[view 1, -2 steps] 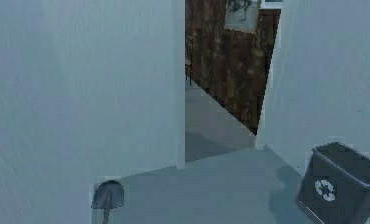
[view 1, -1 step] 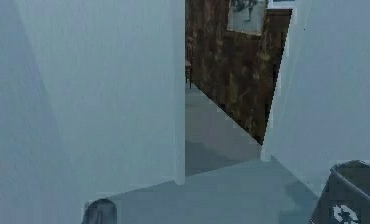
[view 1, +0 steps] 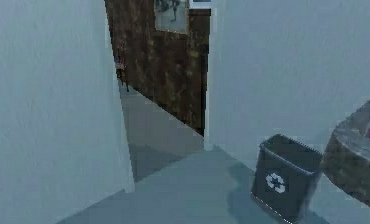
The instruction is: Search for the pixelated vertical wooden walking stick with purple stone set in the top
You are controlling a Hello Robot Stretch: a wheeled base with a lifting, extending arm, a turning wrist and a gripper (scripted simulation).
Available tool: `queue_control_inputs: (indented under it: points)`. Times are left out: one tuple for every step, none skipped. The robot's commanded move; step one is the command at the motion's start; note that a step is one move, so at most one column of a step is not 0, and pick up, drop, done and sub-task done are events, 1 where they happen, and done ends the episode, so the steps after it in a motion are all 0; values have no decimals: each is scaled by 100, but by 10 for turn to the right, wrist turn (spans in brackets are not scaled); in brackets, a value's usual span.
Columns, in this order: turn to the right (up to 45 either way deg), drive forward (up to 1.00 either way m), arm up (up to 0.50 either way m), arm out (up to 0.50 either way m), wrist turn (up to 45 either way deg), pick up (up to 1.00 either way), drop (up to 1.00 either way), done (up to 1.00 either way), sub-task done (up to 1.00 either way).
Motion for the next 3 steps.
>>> queue_control_inputs:
  points:
    - [0, 100, 0, 0, 0, 0, 0, 0, 0]
    - [0, 50, 0, 0, 0, 0, 0, 0, 0]
    - [-360, 0, 0, 0, 0, 0, 0, 0, 0]
